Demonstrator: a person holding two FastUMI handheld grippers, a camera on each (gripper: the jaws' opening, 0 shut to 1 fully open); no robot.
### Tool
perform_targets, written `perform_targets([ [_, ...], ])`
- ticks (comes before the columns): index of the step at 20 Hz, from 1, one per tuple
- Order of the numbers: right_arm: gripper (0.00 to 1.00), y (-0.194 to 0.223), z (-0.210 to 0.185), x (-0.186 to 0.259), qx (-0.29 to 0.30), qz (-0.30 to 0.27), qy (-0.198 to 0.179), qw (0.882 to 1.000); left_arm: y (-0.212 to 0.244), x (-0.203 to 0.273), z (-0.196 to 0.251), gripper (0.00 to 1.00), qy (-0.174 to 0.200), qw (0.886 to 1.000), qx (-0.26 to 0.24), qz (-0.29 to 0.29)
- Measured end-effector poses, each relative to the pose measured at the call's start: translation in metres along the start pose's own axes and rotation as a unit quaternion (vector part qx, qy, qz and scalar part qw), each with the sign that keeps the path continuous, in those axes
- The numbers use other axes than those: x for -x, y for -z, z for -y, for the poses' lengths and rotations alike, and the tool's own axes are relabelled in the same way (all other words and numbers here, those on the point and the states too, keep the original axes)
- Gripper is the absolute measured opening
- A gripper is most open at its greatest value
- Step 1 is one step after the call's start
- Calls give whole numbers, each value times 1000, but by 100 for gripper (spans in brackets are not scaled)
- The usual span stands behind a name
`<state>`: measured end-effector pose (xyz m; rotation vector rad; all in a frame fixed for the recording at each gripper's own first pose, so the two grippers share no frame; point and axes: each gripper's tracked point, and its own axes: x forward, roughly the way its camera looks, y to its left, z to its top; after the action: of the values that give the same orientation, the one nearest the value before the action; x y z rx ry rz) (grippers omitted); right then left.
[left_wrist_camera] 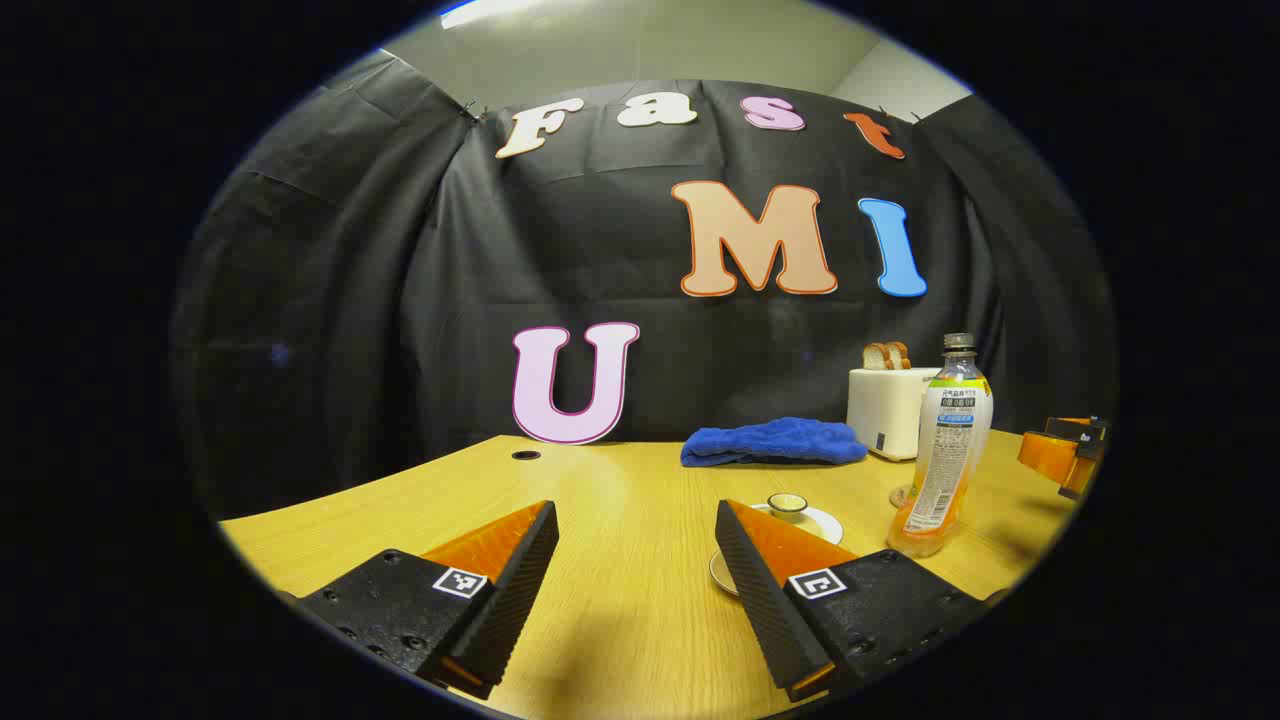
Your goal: Open the teacup lid with one hand, grasp the water bottle and pour water into the teacup with the other hand; after pouring, place the water bottle on the coaster and then close the teacup lid.
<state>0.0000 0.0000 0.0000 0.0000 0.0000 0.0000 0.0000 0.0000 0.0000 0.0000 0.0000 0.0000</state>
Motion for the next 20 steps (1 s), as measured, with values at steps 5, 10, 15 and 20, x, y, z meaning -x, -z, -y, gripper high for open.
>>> perform_targets([
  [5, 99, 0, 0, 0, 0, 1, 0, 1000, 0, 0, 1, 93, 2, 1000, 1, 1],
  [10, 96, 0, -1, 0, 0, 1, 0, 1000, 0, 1, 1, 93, 5, 1000, 1, 0],
  [15, 99, 0, -2, -1, -1, 1, -3, 1000, 0, 1, 2, 93, 7, 1000, 1, 0],
  [20, 99, 0, -2, 0, 0, 1, -3, 1000, -1, 1, 4, 93, 15, 1000, 1, 0],
])
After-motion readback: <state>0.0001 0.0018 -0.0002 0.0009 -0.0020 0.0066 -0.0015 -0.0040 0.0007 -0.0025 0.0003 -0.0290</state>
